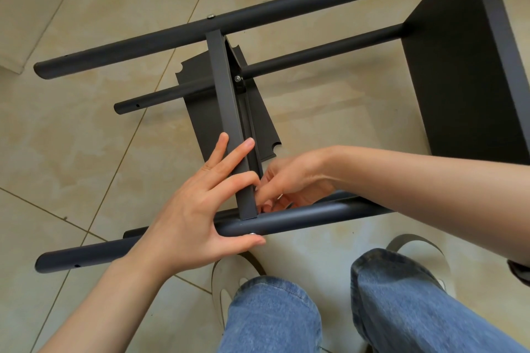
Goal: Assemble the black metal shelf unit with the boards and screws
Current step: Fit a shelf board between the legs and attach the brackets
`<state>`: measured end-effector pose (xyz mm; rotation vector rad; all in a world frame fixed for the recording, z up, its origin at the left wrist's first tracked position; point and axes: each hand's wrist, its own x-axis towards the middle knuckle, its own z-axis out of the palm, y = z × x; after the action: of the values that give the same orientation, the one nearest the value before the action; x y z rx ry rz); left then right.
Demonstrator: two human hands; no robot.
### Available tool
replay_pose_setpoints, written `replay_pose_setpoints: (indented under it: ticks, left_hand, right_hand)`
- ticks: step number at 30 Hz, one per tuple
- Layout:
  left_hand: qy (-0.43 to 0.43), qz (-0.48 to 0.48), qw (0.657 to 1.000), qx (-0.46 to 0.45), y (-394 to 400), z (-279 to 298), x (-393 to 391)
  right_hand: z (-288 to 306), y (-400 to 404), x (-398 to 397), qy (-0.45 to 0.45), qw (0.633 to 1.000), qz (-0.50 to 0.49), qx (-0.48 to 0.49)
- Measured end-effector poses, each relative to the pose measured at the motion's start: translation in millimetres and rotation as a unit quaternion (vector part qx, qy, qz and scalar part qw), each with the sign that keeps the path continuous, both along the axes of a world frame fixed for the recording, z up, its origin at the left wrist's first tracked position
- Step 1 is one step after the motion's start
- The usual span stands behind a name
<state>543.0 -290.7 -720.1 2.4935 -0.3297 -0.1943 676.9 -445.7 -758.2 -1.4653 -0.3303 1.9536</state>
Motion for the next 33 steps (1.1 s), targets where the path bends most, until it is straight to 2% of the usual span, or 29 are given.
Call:
replay_pose_setpoints:
  ticks: [6,12,18,25,33]
  left_hand:
    - [-0.002,-0.001,1.000,0.003,-0.2,-1.1,-0.1]
    - [-0.007,-0.001,1.000,0.008,0.7,-0.9,1.1]
    - [-0.009,0.002,1.000,0.009,-0.5,-1.8,-0.4]
    - [-0.006,0.004,1.000,0.004,-1.0,0.3,1.7]
    - [-0.006,0.002,1.000,0.006,-0.7,0.2,1.5]
  right_hand:
    - [4.2,-6.6,6.3,0.030,0.999,-0.002,0.022]
    - [3.0,-2.9,3.2,-0.005,1.000,0.011,0.009]
    - [3.9,-4.8,5.2,0.023,0.999,-0.008,0.027]
    - [1.2,-2.1,2.5,-0.006,1.000,0.011,0.014]
    - [3.9,-7.8,10.7,0.023,0.999,0.012,0.024]
